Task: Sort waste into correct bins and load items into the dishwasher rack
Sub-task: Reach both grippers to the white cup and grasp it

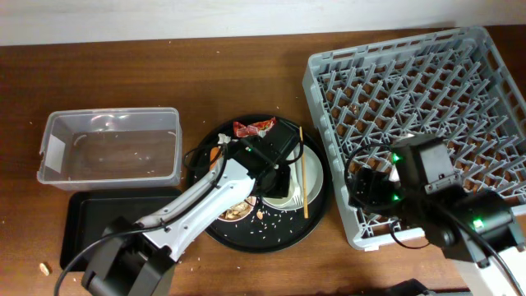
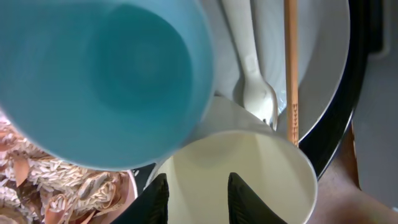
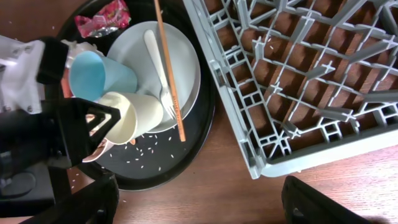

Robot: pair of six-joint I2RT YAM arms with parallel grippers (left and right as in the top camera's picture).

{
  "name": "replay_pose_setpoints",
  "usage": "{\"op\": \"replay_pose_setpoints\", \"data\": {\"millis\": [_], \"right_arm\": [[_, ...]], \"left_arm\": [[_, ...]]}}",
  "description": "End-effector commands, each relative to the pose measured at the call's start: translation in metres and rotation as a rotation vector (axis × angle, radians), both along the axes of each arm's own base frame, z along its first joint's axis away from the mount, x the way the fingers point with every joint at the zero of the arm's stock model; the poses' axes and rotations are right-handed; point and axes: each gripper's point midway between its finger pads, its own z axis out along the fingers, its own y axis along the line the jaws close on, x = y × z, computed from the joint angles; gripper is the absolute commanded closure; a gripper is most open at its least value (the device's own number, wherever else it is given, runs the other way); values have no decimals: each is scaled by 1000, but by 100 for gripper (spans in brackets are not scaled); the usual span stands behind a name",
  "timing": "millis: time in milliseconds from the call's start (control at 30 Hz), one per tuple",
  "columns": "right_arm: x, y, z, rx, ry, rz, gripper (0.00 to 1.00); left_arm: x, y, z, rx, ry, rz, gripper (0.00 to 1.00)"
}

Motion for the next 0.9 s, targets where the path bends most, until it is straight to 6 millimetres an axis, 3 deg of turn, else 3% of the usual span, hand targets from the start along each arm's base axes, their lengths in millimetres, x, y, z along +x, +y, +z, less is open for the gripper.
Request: {"op": "replay_pose_setpoints", "data": {"millis": [0, 67, 133, 200, 267, 367, 400, 567, 600, 633, 667, 767, 867], "right_arm": [[4, -4, -1, -22, 3, -12, 16], [4, -4, 0, -22, 1, -12, 16], [4, -4, 0, -22, 2, -12, 16], [3, -5, -1, -24, 9, -12, 16], [1, -5, -2, -27, 15, -12, 15], [1, -5, -2, -27, 16, -12, 15], [1, -5, -2, -28, 19, -12, 16], [0, -6, -3, -29, 24, -12, 15], [-1, -6, -3, -30, 26, -12, 16], [-1, -6, -3, -30, 27, -12, 15], [-1, -6, -3, -30, 27, -12, 15], [-1, -6, -4, -31, 28, -12, 15], [-2, -6, -4, -35, 32, -6, 15]], "left_arm": [[5, 4, -3, 18, -2, 77, 69], [4, 0, -2, -1, 3, 73, 69], [5, -12, 16, -59, 4, 60, 69], [8, -6, 41, -51, -35, 68, 69], [5, 0, 47, -35, -43, 73, 68], [2, 11, 35, 12, -34, 108, 68], [-1, 22, 22, 53, -25, 156, 68], [-9, 25, -17, 41, -15, 160, 69], [-11, 24, -21, 32, -9, 158, 76], [-12, 21, -20, 15, 1, 153, 91], [-13, 19, -16, 1, 3, 150, 99], [-17, 8, 13, -97, -14, 113, 100], [-34, 4, 62, -224, -56, 26, 100]]}}
